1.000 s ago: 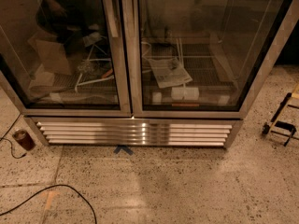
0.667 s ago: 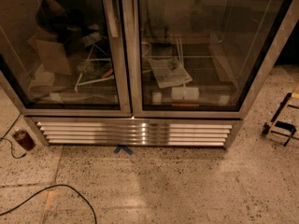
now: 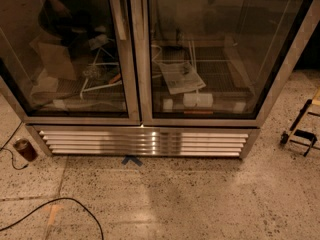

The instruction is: Pick orange can from middle drawer and place on counter

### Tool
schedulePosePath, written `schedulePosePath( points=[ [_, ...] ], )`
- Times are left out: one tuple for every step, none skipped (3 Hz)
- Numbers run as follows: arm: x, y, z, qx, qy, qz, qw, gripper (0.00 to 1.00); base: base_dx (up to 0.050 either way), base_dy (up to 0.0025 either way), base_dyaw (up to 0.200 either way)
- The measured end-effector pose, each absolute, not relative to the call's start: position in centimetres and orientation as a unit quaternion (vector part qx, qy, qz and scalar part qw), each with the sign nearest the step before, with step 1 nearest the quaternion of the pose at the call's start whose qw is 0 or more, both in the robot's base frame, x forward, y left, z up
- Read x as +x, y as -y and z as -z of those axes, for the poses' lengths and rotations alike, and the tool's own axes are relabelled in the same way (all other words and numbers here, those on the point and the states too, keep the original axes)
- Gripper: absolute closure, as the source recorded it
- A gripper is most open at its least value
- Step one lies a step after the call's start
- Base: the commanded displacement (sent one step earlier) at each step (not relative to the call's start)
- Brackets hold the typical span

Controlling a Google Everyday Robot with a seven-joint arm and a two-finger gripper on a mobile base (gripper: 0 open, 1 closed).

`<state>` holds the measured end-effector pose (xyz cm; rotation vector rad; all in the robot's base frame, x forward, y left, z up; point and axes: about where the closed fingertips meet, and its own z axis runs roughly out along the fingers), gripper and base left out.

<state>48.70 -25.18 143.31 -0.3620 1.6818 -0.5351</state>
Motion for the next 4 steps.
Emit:
schedulePosePath(
  points=[
    [48.9,25.4,-144.3,-0.192,-0.707,0.253,0.632,0.0,0.0,0.0,0.0],
    [50.2,26.3,-144.7,-0.252,-0.664,0.258,0.655,0.0,0.0,0.0,0.0],
    [51.9,26.5,-142.7,-0.323,-0.633,0.242,0.661,0.0,0.0,0.0,0.0],
    [52.7,26.4,-139.8,-0.406,-0.599,0.235,0.649,0.0,0.0,0.0,0.0]
  ],
)
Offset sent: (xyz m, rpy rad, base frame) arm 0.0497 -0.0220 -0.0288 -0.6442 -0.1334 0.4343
